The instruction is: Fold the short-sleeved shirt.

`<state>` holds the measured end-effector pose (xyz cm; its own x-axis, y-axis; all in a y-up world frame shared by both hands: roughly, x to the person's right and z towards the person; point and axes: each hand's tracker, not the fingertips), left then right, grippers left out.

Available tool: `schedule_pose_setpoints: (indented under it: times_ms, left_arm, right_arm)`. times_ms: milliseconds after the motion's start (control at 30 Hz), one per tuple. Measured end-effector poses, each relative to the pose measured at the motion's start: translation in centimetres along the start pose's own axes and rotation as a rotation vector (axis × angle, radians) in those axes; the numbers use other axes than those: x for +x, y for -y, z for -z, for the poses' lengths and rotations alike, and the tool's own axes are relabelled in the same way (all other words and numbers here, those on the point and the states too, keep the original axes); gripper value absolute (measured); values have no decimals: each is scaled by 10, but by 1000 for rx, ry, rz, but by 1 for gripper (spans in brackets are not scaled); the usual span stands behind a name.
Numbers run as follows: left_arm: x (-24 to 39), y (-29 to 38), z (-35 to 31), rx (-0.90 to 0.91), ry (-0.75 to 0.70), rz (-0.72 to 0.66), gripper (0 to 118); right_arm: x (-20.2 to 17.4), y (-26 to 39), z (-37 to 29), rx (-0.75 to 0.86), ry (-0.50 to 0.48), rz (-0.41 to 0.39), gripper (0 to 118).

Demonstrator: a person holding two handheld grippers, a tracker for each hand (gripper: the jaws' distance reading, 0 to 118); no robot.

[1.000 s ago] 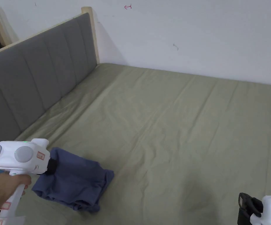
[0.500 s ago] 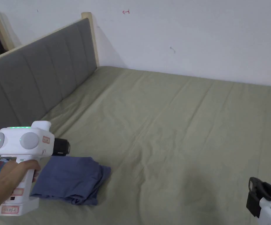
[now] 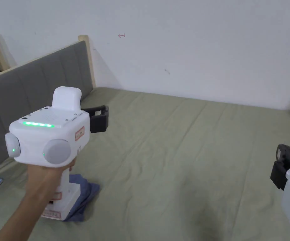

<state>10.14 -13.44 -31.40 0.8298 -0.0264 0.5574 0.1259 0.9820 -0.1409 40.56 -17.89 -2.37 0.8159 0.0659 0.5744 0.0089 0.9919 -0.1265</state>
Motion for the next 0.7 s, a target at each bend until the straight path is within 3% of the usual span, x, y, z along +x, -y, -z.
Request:
schedule_pose_setpoints:
  times_ms: [267, 467, 533, 567, 600, 633, 700]
  left_arm:
    - [87, 28, -24, 196, 11, 39, 88]
    - [123, 54, -30, 208, 46, 7, 82]
    - [126, 61, -29, 185, 68, -5, 65]
    - [129, 64, -28, 177, 79, -13, 50]
    - [129, 68, -28, 179, 96, -21, 18]
    - [130, 71, -28, 182, 94, -24, 0]
    - [130, 73, -29, 178, 117, -35, 0]
  right_arm:
    - [29, -15, -26, 84, 67, -51, 0]
    - [40, -9, -40, 116, 117, -69, 0]
    - [43, -6, -43, 116, 127, -68, 0]
    - [44, -4, -44, 118, 135, -67, 0]
    - [45, -3, -45, 118, 142, -66, 0]
    - [46, -2, -45, 117, 145, -66, 0]
    - [47, -1, -45, 111, 153, -65, 0]
